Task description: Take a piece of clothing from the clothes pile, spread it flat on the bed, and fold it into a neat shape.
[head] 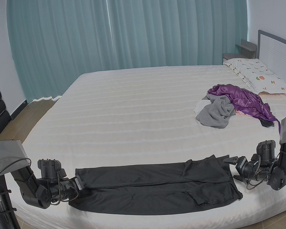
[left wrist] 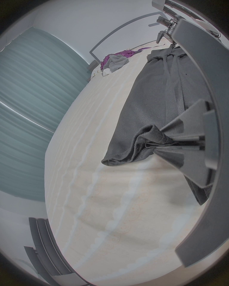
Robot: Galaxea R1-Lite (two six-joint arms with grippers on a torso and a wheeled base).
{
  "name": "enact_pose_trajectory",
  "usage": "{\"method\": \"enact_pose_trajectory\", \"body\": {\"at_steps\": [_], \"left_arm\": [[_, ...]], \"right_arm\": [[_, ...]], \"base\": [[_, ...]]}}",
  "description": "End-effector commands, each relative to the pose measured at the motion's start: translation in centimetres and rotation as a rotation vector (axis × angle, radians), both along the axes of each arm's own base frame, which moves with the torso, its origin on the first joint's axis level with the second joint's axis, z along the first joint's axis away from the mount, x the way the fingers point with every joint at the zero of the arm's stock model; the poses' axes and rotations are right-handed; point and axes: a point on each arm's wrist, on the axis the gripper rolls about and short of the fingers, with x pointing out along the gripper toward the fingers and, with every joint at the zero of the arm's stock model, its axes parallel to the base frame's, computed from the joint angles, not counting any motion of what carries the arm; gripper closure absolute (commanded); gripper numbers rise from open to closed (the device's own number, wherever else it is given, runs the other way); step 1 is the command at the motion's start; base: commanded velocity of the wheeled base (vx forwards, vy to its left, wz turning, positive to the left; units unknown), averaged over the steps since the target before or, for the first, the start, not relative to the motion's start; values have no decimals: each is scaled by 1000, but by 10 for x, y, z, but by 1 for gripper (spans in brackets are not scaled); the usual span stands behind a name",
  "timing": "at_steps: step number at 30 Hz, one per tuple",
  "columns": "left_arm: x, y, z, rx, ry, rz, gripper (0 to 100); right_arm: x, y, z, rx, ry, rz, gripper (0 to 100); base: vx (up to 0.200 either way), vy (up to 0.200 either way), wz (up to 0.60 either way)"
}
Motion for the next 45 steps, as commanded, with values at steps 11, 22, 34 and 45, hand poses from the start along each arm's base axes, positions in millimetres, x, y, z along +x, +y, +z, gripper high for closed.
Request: {"method": "enact_pose_trajectory", "body": {"at_steps": [11, 22, 34, 45], "left_arm": [[1, 1, 4, -4, -13, 3, 100], [3, 0, 3, -28, -11, 20, 100], [11, -1, 11, -91, -41, 72, 100], [6, -14, 33, -141, -86, 68, 100]], "right_arm": [[0, -1, 1, 3, -5, -3, 0], [3, -4, 10, 50, -30, -42, 0], [12, -45, 26, 97, -118, -162, 0], [23, -60, 14, 119, -104, -224, 0]], "base": [[0, 0, 0], [-109, 0, 0], [0, -33, 0], [0, -200, 0]]}}
